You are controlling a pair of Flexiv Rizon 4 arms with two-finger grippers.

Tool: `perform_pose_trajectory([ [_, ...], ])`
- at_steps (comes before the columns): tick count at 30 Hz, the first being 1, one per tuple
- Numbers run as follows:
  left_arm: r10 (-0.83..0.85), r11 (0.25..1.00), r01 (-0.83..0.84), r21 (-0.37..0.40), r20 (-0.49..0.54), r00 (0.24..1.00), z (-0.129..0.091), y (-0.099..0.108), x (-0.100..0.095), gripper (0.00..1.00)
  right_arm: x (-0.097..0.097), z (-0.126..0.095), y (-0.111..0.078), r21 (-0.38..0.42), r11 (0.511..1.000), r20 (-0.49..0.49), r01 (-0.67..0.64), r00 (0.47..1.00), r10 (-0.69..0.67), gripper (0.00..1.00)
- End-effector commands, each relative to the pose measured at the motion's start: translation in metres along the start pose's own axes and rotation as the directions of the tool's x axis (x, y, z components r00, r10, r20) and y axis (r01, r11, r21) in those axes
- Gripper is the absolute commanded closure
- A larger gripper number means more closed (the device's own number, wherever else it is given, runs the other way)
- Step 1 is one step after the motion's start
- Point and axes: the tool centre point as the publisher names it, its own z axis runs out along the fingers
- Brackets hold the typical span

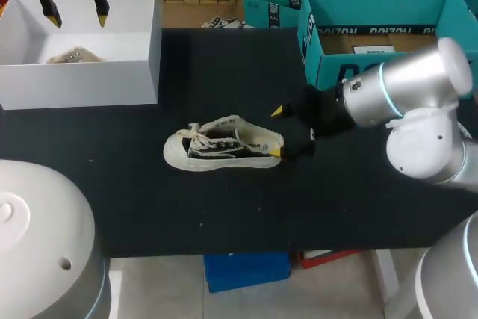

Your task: Take the shoe out of the shoebox, open the shoe tongue, remove and reinsert the insole, then place the shoe into the shoebox

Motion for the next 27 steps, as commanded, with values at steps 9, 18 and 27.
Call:
perform_pose_trajectory([
  [9,0.000,1.000,0.000,-0.002,0.001,1.000,-0.001,0.000,0.000,0.00,-0.008,0.024,-0.019,-0.061,0.998,-0.031,-0.035,0.999,0.033,0.00],
  [18,0.000,1.000,0.000,-0.002,0.001,1.000,-0.001,0.000,0.000,0.00,-0.002,0.041,-0.030,-0.088,0.994,-0.050,-0.071,0.997,0.066,0.00],
  [27,0.000,1.000,0.000,-0.002,0.001,1.000,-0.001,0.000,0.000,0.00,-0.001,0.057,-0.034,-0.107,0.990,-0.066,-0.087,0.995,0.080,0.00],
])
